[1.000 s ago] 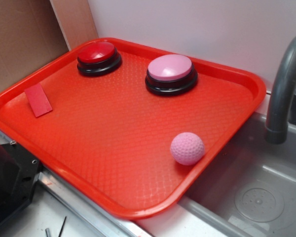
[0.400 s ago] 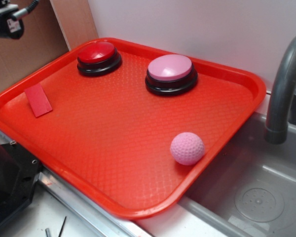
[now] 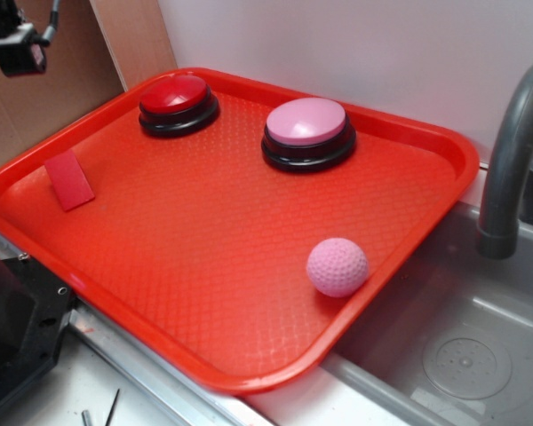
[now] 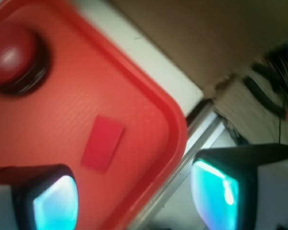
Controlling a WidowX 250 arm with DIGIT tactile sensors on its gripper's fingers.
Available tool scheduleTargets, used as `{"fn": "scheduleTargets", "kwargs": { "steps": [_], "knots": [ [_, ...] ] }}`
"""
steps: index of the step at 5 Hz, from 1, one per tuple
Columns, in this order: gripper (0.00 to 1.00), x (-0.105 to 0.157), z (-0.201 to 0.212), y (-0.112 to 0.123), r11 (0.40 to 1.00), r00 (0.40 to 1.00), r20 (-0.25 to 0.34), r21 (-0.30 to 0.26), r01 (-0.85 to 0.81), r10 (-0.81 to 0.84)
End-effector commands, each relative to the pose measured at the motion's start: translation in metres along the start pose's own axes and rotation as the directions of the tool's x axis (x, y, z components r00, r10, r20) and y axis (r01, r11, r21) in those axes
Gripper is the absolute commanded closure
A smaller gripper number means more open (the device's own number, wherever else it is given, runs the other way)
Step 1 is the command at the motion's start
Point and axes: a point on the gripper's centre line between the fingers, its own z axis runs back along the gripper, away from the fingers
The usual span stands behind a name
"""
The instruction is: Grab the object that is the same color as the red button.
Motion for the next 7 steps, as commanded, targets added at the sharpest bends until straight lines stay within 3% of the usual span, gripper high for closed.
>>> {"fn": "scheduleTargets", "kwargs": {
  "steps": [1, 2, 3, 4, 6, 7],
  "knots": [
    [0.0, 0.007, -0.053, 0.005, 0.951, 0.949, 0.066, -0.042, -0.307, 0.309],
    [0.0, 0.01, -0.073, -0.013, 0.965, 0.969, 0.068, -0.13, -0.229, 0.239],
    [0.0, 0.002, -0.085, -0.033, 0.977, 0.985, 0.072, -0.152, -0.147, 0.159],
    [0.0, -0.009, -0.093, -0.039, 0.992, 0.993, 0.056, -0.075, -0.097, 0.101],
    [0.0, -0.023, -0.099, -0.029, 0.996, 0.996, 0.028, -0.023, -0.081, 0.081],
    [1.0, -0.022, -0.106, -0.029, 0.998, 0.998, 0.007, -0.032, -0.057, 0.057]
  ]
}}
